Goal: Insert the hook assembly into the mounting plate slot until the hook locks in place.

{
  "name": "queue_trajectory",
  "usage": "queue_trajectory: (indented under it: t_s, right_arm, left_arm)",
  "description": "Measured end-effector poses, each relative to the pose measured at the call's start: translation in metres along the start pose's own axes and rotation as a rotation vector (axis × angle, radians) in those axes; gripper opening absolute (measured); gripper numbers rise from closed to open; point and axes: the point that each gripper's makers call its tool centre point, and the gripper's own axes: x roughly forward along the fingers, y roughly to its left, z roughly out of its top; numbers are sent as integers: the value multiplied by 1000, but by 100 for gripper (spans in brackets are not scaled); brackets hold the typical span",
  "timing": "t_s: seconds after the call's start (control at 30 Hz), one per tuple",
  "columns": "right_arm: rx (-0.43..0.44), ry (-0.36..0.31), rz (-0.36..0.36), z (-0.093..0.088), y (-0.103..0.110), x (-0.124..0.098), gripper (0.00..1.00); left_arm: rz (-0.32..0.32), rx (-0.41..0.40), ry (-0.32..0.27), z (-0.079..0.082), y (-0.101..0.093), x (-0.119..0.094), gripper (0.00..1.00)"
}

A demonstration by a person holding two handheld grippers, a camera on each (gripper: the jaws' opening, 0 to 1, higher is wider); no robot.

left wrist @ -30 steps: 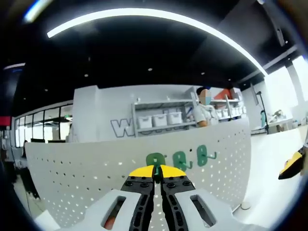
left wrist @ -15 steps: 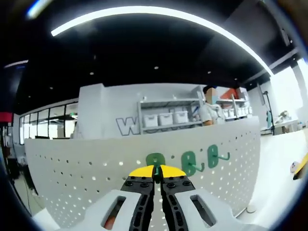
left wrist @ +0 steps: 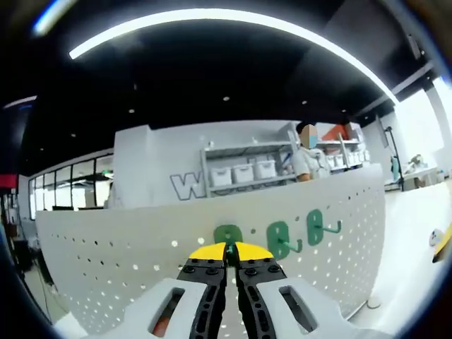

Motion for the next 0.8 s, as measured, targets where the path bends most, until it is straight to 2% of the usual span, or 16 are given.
queue_trajectory:
  t_s: [0.4,0.57,0.8]
  right_arm:
    - [0,5,0,-1,-1,0,43]
    - [2,6,2,-2,-1,-1,43]
    - [5,5,1,-3,-2,-2,43]
  left_arm:
    - [5,29,0,-2,0,2,4]
    - [7,87,-3,-3,-1,4,4]
    - [12,92,-4,-3,-1,3,4]
